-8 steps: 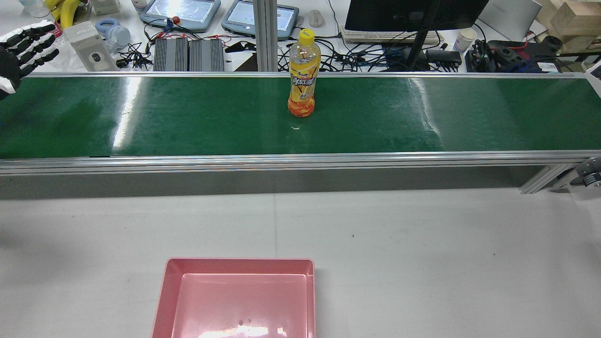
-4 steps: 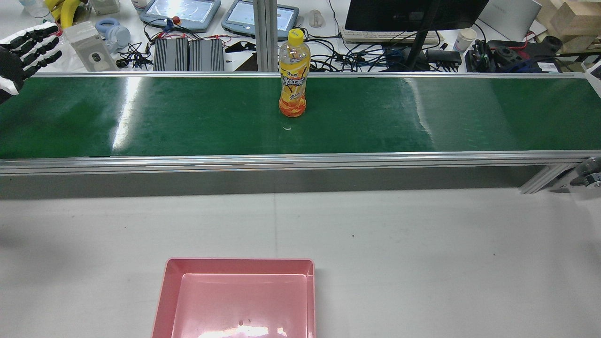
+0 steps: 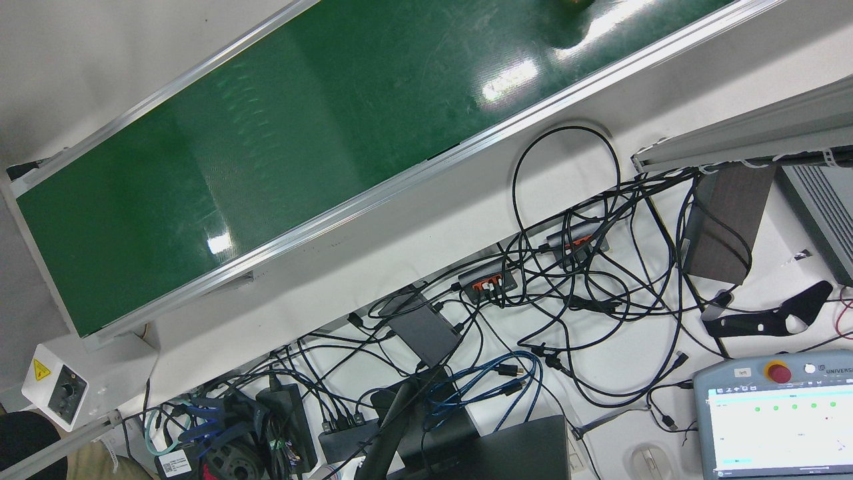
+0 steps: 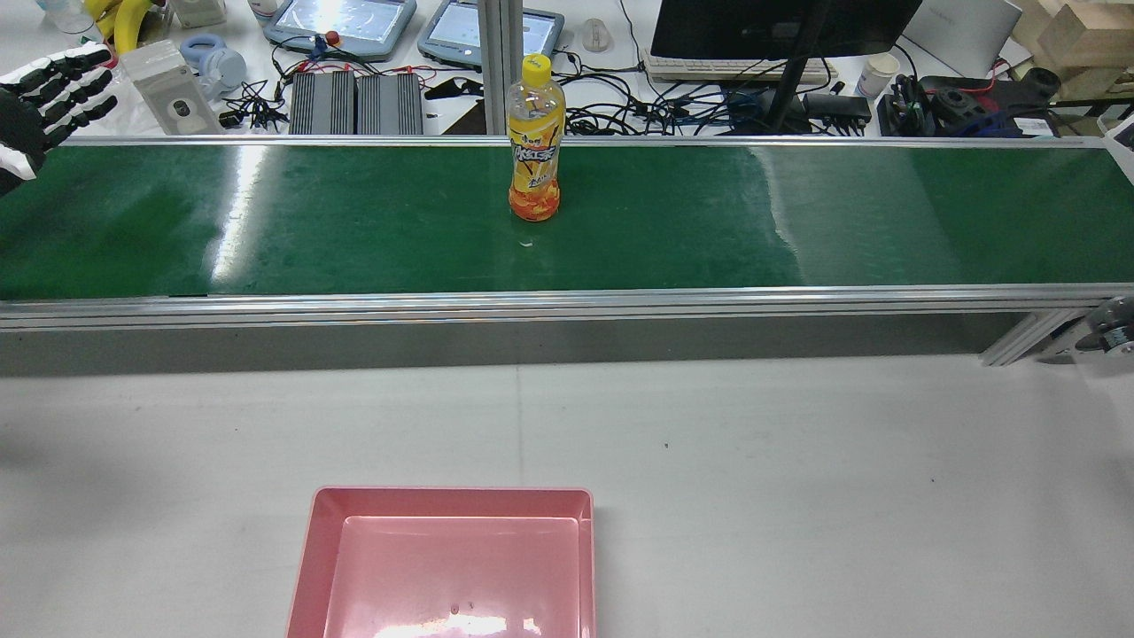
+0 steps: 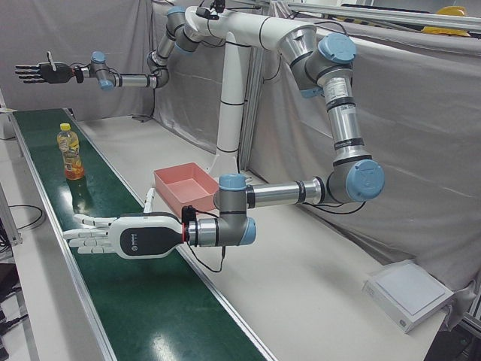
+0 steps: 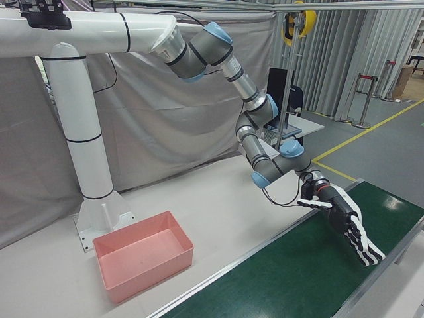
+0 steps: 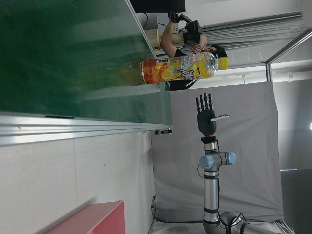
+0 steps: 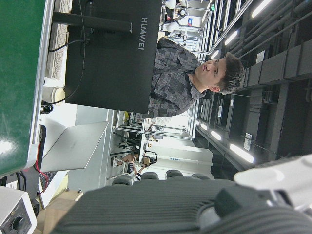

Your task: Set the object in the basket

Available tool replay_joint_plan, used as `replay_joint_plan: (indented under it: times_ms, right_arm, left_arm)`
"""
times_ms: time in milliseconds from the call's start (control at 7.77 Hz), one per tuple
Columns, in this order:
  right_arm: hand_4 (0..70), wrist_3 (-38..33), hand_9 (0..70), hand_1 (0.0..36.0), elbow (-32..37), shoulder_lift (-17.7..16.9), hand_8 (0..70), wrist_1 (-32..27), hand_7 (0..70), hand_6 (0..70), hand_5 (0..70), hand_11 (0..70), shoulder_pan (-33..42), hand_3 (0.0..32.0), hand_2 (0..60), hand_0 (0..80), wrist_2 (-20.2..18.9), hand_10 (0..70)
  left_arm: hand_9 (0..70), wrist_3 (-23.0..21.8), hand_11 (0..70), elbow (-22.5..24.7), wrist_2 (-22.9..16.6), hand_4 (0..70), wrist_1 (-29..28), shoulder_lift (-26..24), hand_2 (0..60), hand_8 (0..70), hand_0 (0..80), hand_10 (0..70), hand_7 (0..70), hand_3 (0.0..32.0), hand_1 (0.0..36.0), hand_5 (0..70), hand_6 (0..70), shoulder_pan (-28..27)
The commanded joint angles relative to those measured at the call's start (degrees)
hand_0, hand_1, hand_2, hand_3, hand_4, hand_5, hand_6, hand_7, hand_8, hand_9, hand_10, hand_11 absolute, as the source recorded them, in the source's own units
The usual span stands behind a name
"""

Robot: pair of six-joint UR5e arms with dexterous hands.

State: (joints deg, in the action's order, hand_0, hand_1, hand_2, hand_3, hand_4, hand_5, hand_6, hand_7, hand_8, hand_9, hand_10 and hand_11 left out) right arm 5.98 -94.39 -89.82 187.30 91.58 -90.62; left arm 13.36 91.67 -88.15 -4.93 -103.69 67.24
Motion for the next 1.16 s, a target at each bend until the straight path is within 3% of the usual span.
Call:
replay_joint_plan:
  times_ms: [0, 515, 772, 1029]
  right_arm:
    - [0.0, 0.00, 0.0, 0.0, 0.00, 0.00, 0.0, 0.00, 0.0, 0.0, 0.0, 0.0, 0.00, 0.0, 0.0, 0.0, 0.00, 0.0]
    - [0.0, -0.09, 0.0, 0.0, -0.09, 0.00, 0.0, 0.00, 0.0, 0.0, 0.0, 0.0, 0.00, 0.0, 0.0, 0.0, 0.00, 0.0]
    - [0.0, -0.09, 0.0, 0.0, -0.09, 0.00, 0.0, 0.00, 0.0, 0.0, 0.0, 0.0, 0.00, 0.0, 0.0, 0.0, 0.00, 0.0]
    - [0.0, -0.09, 0.0, 0.0, -0.27, 0.00, 0.0, 0.00, 0.0, 0.0, 0.0, 0.0, 0.09, 0.0, 0.0, 0.0, 0.00, 0.0]
  left_arm:
    - [3.3, 0.00, 7.1, 0.00, 0.00, 10.7, 0.01, -0.02, 0.0, 3.3, 55.6, 4.1, 0.0, 0.2, 2.5, 15.2, 0.0, 0.00]
    - [2.1, 0.00, 7.8, 0.00, 0.00, 10.6, 0.80, -1.42, 0.0, 2.4, 56.3, 4.4, 0.0, 0.4, 3.0, 14.4, 0.0, -1.31]
    - [0.9, 0.35, 8.8, -0.26, 0.26, 9.7, 3.25, -5.27, 0.0, 1.5, 57.2, 5.1, 0.0, 1.6, 3.2, 13.6, 0.0, -5.86]
    - [2.1, 0.87, 9.2, 0.00, 2.45, 9.2, 3.35, -7.31, 0.0, 2.3, 57.3, 5.3, 0.0, 2.4, 4.6, 12.6, 0.0, -6.77]
